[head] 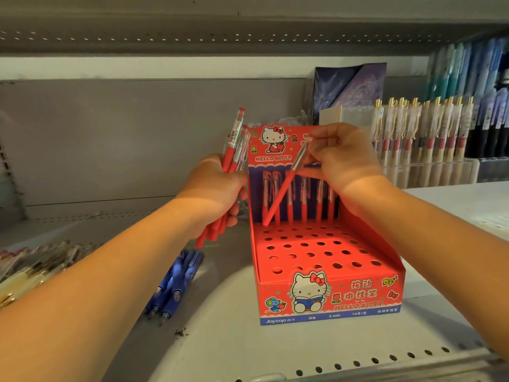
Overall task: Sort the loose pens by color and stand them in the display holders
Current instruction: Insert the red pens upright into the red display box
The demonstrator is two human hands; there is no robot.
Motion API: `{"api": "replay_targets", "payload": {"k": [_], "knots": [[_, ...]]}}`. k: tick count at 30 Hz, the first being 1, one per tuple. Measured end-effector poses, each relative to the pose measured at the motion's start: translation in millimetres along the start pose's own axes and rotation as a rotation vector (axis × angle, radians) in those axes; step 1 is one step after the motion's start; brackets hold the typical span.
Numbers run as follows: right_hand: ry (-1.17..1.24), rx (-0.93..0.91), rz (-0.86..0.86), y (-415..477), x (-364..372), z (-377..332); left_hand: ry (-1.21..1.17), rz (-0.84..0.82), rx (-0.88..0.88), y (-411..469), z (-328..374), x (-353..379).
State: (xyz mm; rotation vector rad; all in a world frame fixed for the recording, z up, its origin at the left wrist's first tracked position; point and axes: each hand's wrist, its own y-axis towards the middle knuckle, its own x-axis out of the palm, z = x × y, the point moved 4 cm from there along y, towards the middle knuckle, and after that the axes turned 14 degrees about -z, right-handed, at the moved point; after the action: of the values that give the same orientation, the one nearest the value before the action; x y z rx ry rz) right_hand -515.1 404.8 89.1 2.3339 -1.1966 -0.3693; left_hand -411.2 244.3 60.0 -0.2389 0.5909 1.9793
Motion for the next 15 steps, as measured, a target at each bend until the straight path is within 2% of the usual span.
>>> {"api": "replay_targets", "payload": {"k": [5, 15], "knots": [[-0.124, -0.007, -0.071, 0, 9, 7, 0.021, -0.050, -0.015, 0, -1, 3], [-0.241, -0.067, -0.042, 7, 4, 14, 0.167, -0.113, -0.075, 0, -8, 5]]}}
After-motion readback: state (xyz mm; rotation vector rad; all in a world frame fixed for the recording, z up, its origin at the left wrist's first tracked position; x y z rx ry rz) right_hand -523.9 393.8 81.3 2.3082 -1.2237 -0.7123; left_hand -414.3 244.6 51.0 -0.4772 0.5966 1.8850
